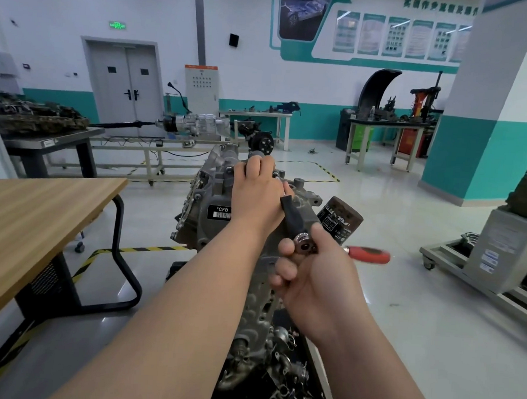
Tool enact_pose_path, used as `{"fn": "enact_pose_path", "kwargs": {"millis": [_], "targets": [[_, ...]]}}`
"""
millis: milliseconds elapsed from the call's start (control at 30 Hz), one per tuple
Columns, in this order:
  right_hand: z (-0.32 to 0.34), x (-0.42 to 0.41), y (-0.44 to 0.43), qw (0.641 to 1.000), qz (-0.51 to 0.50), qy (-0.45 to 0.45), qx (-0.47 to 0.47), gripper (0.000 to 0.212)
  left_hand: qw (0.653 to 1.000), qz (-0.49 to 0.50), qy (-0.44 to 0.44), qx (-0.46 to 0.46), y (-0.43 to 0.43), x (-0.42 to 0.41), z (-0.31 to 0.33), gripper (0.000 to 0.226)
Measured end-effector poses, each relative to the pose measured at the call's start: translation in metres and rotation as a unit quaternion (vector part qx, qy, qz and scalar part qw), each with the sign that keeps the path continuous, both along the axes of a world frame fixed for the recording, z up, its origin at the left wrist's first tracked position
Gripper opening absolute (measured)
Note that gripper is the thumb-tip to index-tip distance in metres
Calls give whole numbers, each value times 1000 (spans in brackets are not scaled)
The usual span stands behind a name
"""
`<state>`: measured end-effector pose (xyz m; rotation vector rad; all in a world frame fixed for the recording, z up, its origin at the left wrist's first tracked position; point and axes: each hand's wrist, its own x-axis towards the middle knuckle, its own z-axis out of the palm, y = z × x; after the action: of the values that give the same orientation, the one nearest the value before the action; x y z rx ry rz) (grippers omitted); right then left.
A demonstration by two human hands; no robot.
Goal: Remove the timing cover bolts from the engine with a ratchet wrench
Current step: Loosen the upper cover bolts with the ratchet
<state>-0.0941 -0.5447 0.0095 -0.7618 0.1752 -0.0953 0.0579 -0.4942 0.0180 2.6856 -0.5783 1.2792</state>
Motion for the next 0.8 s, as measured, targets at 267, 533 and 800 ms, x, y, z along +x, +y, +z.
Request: {"fn": "enact_pose_path", "kwargs": {"millis": [267, 533, 800], "targets": [[12, 0, -23, 639, -125, -5, -759, 30, 999, -34, 5, -12, 1, -9, 3, 31], [10, 0, -12, 511, -190, -21, -838, 28, 976, -83, 46, -195, 1, -1, 4, 41], [-1, 8, -9, 871, -132, -30, -472, 23, 1000, -19, 10, 21, 8, 7, -1, 68]]}}
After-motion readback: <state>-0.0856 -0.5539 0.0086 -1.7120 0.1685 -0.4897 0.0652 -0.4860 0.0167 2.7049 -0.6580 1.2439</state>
